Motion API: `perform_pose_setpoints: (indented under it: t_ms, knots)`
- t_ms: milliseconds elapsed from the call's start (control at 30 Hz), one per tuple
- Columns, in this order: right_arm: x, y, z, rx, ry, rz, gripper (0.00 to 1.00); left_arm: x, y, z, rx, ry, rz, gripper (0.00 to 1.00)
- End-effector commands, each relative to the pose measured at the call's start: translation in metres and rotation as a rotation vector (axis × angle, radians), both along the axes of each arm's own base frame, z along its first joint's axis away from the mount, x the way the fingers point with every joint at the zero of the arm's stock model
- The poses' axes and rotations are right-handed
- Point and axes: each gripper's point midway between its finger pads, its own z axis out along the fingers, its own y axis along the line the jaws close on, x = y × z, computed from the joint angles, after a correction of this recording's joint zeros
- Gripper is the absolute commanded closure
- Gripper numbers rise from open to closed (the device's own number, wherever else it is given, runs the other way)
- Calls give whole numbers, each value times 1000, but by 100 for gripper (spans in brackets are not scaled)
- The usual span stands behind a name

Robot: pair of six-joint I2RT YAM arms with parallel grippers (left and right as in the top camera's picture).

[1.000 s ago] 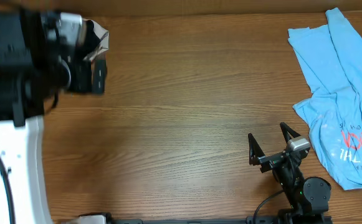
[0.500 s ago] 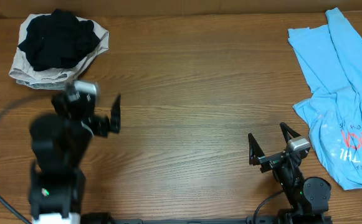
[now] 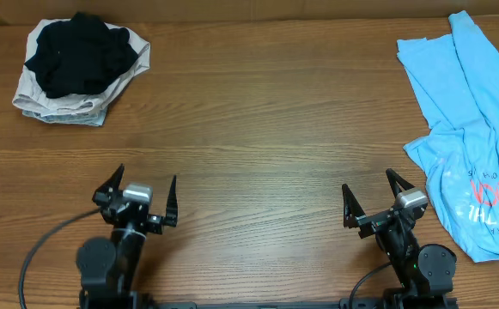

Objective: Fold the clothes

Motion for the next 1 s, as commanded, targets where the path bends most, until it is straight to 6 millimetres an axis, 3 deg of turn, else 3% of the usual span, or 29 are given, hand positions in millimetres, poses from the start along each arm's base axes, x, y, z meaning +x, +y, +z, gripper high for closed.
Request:
perform_pose_setpoints:
  t_ms: [0, 133, 233, 967]
  knots:
    - [-1, 2, -2, 3, -4, 11, 0, -3, 8, -7, 2, -37, 49, 0]
    - [-1, 2, -2, 3, -4, 11, 0, -4, 9, -19, 3, -42, 57, 0]
    - [-1, 2, -2, 3, -4, 11, 0, -4, 10, -40, -20, -12, 60, 0]
    - [-1, 2, -2, 3, -4, 11, 0, -5, 12, -34, -41, -40, 68, 0]
